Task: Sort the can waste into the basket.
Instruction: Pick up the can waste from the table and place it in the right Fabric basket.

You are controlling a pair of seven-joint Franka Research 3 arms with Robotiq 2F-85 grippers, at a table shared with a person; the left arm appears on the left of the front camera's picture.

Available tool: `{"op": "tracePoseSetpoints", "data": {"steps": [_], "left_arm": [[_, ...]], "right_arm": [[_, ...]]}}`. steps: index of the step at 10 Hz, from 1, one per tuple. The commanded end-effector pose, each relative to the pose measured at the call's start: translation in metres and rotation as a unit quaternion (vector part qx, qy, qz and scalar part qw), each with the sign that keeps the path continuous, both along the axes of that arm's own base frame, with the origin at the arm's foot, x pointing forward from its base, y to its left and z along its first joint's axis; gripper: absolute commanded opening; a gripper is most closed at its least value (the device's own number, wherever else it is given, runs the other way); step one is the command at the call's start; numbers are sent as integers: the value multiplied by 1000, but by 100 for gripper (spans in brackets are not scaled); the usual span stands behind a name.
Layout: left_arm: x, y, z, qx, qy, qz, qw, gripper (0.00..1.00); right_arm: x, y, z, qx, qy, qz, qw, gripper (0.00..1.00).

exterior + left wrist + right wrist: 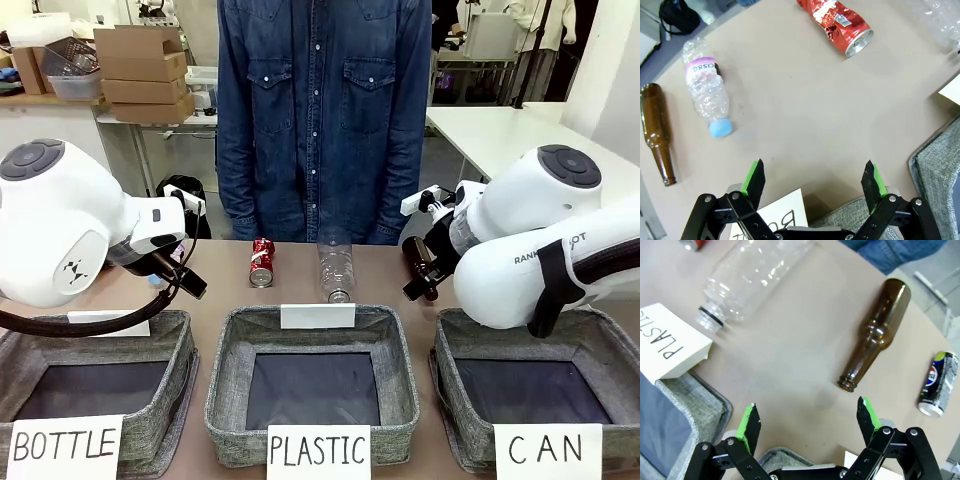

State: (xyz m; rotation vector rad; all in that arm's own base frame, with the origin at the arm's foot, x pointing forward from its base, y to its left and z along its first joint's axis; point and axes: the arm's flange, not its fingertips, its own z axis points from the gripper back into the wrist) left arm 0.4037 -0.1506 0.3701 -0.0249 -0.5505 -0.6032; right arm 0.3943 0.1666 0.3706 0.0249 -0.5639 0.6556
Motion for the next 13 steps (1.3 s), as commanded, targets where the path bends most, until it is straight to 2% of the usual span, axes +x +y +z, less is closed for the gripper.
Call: {"op": "tracePoseSetpoints", "data": {"steps": [1, 2, 3, 4, 5, 6, 7, 8, 9, 10, 11, 12, 13], "left_arm": [[0, 0, 0, 0, 0, 0, 1000, 100], [0, 0, 0, 0, 0, 0, 1000, 100], [-13, 4, 23, 7, 17, -11, 1000, 100], [-48, 12, 71, 1, 12, -34, 999, 100], [-69, 19, 97, 13, 16, -39, 999, 100], [-105, 34, 133, 14, -3, -54, 998, 100], [-134, 44, 152, 5, -44, -94, 995, 100], [-150, 43, 154, 7, -79, -122, 989, 100], [-139, 32, 142, 37, -114, -99, 988, 100], [-104, 21, 182, 17, -50, -82, 995, 100], [-122, 24, 204, 23, -84, -97, 991, 100], [-114, 24, 196, -42, 45, -200, 978, 100], [-108, 51, 198, -145, 125, -262, 946, 100]], "right_arm": [[0, 0, 0, 0, 0, 0, 1000, 100], [0, 0, 0, 0, 0, 0, 1000, 100], [-14, -4, 22, 10, 24, 7, 1000, 100], [-46, -15, 72, 17, 52, 30, 998, 100], [-63, -25, 102, 23, 46, 2, 999, 100], [-93, -48, 146, 59, 19, 2, 998, 100], [-120, -63, 172, 66, -23, -2, 998, 100], [-137, -67, 180, 55, -65, -9, 996, 100], [-74, -30, 150, 49, 9, 1, 999, 100], [-74, -30, 150, 49, 9, 1, 999, 100], [-115, -54, 200, 63, -33, -3, 997, 100], [-105, -51, 189, 96, 21, -3, 995, 100], [-104, -74, 191, 199, 93, 22, 975, 100]]}}
